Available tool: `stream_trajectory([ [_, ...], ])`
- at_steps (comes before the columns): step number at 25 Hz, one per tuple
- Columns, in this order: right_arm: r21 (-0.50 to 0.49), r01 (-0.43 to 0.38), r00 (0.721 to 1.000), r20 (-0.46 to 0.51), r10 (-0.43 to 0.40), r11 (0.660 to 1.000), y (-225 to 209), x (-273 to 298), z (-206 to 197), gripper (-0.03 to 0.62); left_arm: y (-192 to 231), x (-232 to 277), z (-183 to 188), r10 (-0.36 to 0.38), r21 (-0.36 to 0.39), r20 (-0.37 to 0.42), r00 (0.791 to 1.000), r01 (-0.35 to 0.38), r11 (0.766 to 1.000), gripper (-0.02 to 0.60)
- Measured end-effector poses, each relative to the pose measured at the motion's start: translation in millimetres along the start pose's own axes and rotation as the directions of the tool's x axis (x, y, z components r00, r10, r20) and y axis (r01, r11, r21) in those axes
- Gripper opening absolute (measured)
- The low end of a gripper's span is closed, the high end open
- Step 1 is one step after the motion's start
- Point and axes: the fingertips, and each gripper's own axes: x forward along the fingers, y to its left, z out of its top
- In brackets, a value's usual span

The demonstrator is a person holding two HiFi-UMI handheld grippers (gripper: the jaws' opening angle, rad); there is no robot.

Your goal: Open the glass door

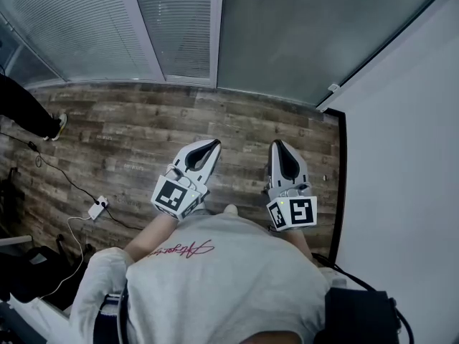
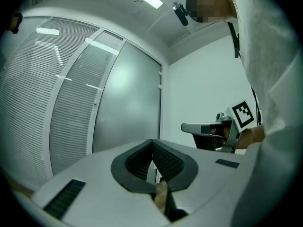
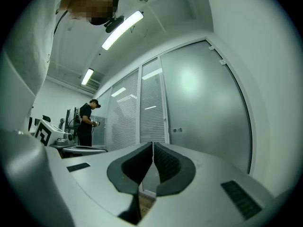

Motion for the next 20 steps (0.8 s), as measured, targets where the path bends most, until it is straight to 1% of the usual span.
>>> stream_trajectory([
  [4, 0.025, 0.001, 1.0, -0.001, -0.001, 1.0, -8, -3, -1, 0.023, -5, 5, 4, -0.001, 0.012, 0.0, 1.0, 0.001, 1.0, 0.017],
  [8, 0.027, -0.014, 1.0, 0.014, 0.014, 1.0, -19, -9, -1, 0.023, -16, 13, 1, 0.002, 0.032, 0.008, 1.0, -0.002, 1.0, 0.017],
  [16, 0.022, -0.057, 0.998, 0.009, 0.057, 0.998, -38, -17, -4, 0.023, -32, 26, -3, 0.055, 0.018, 0.017, 0.998, -0.055, 0.998, 0.017],
  [20, 0.029, -0.076, 0.997, -0.011, 0.077, 0.997, -47, -16, -11, 0.023, -36, 30, -2, 0.081, 0.029, 0.009, 0.997, -0.081, 0.996, 0.017],
])
